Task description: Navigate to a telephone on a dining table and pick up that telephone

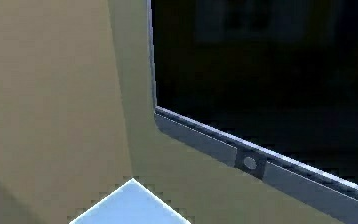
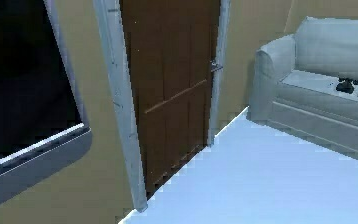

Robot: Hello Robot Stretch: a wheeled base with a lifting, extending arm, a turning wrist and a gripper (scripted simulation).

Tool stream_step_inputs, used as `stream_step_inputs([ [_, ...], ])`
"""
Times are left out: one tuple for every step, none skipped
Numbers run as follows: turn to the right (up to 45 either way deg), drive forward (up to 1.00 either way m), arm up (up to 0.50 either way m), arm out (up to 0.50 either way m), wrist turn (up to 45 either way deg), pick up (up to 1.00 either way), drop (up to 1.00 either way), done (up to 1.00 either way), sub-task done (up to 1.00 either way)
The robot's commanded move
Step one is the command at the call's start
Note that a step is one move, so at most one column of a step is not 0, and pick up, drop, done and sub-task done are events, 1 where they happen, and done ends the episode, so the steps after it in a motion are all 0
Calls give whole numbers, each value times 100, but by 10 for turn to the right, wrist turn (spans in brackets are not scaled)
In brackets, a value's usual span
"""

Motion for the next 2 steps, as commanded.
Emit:
stream_step_inputs([
  [0,30,0,0,0,0,0,0,0],
  [-450,0,0,0,0,0,0,0,0],
])
